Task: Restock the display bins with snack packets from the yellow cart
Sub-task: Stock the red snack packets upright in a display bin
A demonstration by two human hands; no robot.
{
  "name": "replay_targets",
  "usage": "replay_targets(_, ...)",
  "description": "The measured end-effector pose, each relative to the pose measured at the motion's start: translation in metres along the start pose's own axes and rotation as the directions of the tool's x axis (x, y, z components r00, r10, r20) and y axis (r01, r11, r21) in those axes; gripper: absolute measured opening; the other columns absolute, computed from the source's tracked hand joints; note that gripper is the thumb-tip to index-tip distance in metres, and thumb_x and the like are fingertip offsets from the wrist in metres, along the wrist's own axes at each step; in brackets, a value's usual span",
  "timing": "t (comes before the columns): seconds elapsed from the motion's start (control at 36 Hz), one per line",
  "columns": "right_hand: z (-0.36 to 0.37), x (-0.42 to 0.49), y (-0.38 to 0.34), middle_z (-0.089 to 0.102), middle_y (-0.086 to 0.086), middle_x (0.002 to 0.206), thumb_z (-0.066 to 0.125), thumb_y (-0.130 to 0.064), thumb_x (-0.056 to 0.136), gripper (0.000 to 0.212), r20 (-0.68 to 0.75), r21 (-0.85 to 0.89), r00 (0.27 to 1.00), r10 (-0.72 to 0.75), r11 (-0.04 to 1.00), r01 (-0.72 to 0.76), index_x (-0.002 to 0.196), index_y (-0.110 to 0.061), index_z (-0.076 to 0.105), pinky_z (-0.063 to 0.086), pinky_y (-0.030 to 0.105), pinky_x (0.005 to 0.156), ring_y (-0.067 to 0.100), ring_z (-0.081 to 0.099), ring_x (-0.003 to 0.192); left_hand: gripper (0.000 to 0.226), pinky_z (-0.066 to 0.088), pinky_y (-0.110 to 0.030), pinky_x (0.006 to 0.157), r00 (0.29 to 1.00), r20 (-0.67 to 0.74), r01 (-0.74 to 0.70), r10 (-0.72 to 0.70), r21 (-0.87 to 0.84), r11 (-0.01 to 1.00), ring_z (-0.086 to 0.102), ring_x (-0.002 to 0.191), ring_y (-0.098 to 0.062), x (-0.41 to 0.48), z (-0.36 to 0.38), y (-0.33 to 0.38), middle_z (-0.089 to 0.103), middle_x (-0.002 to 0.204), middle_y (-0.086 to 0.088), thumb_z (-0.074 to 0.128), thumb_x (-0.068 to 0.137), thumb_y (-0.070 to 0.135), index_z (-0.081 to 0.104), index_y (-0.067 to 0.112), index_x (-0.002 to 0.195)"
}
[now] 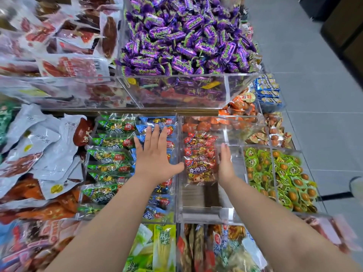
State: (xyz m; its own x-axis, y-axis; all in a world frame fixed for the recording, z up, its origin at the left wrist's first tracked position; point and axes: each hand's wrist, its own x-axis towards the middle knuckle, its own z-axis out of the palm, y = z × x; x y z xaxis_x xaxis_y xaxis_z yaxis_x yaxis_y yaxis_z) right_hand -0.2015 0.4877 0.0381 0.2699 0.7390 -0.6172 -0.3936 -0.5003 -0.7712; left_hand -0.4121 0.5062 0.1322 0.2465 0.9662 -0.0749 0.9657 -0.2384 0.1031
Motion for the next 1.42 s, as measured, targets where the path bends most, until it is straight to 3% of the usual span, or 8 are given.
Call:
replay_targets(0.11,0.008,0.003,-0.006,0.068,0.002,0.116,0.039,-0.069,0.086,0.054,0.062,0.147,0.997,0.044,0.988,-0.052,0.121,-0.032,0.058,0.056,0.044,0.077,0.020,0.067,0.101,0.116,-0.022,-0.052,0.109,1.000,-0.001,-0.004,0.004,-0.004,1.000,-0.032,0.140,-0.016,0.001,0.001,-0.001,-0.019,0.160,0.000,0.038,0.065,0.080,-0.017,0.024,0.150)
replay_targets(0.31,0.008,0.001,-0.023,0.073,-0.014,0.077,0.034,-0.058,0.095,0.036,0.083,0.025,0.996,0.015,1.000,-0.017,0.100,-0.032,0.059,0.053,0.021,0.045,0.001,0.069,0.065,0.117,-0.023,-0.052,0.108,1.000,-0.007,-0.014,0.014,-0.012,1.000,-0.034,0.137,-0.014,0.000,0.001,-0.001,-0.017,0.160,0.001,0.029,0.061,0.083,-0.015,0.023,0.151)
replay_targets(0.44,-0.004,-0.018,-0.033,0.048,0.000,0.132,0.034,-0.047,0.099,0.050,-0.119,-0.128,0.993,-0.028,0.992,0.013,0.139,-0.018,0.042,0.033,0.032,0.098,0.019,0.044,0.124,0.117,-0.018,-0.054,0.111,1.000,0.028,0.008,-0.007,-0.022,1.000,-0.023,0.145,-0.021,0.000,-0.002,0.001,-0.016,0.161,0.000,0.040,0.066,0.082,-0.013,0.023,0.152)
replay_targets(0.64,-0.027,-0.075,-0.035,0.062,0.018,0.105,0.050,-0.021,0.096,0.020,-0.131,-0.158,0.976,-0.174,0.976,0.152,0.100,-0.006,0.063,0.048,0.033,0.090,0.034,0.059,0.103,0.079,-0.010,-0.055,0.114,0.997,-0.037,0.055,-0.066,-0.240,0.969,-0.011,0.148,-0.029,-0.011,-0.032,0.018,0.008,0.161,-0.009,0.056,0.085,0.058,0.027,0.023,0.149)
replay_targets(0.78,-0.040,-0.123,-0.031,0.064,0.002,0.084,0.056,-0.018,0.093,0.009,-0.127,-0.096,0.966,-0.223,0.973,0.212,0.088,-0.017,0.064,0.050,0.036,0.087,0.019,0.059,0.083,0.034,0.039,-0.041,0.093,0.960,-0.276,-0.164,0.040,-0.443,0.881,0.053,0.110,-0.033,-0.050,-0.050,0.053,0.065,0.108,-0.011,0.055,0.084,0.029,0.067,0.011,0.109)
replay_targets(1.0,-0.055,-0.197,0.013,0.060,0.009,0.077,0.055,-0.005,0.091,0.008,-0.303,-0.022,0.915,-0.268,0.961,0.274,0.088,-0.005,0.063,0.046,0.024,0.062,0.016,0.055,0.067,0.025,0.041,-0.017,0.062,0.963,-0.019,-0.178,0.269,-0.794,0.581,0.051,0.057,0.004,-0.128,-0.003,0.085,0.054,0.067,0.016,0.058,0.086,0.016,0.063,0.028,0.108)
replay_targets(1.14,-0.071,-0.252,0.079,0.051,0.006,0.062,0.050,-0.005,0.094,0.014,-0.444,0.043,0.880,-0.167,0.977,0.207,0.082,-0.008,0.057,0.036,0.011,0.041,0.007,0.048,0.048,0.027,0.041,-0.025,0.064,0.865,0.307,-0.024,0.397,-0.765,0.644,0.052,0.058,0.001,-0.182,0.048,0.079,0.059,0.061,0.014,0.058,0.087,0.011,0.058,0.037,0.076)
replay_targets(1.42,-0.113,-0.379,0.260,0.049,0.006,0.069,0.046,-0.011,0.094,0.026,-0.587,0.353,0.738,0.333,0.926,-0.137,0.068,-0.016,0.048,0.031,0.023,0.055,0.013,0.043,0.058,0.017,0.041,-0.018,0.042,0.485,0.824,0.136,0.294,-0.403,0.905,0.056,0.054,-0.013,-0.272,0.138,0.054,0.059,0.074,-0.003,0.043,0.100,0.020,0.053,0.021,0.086)
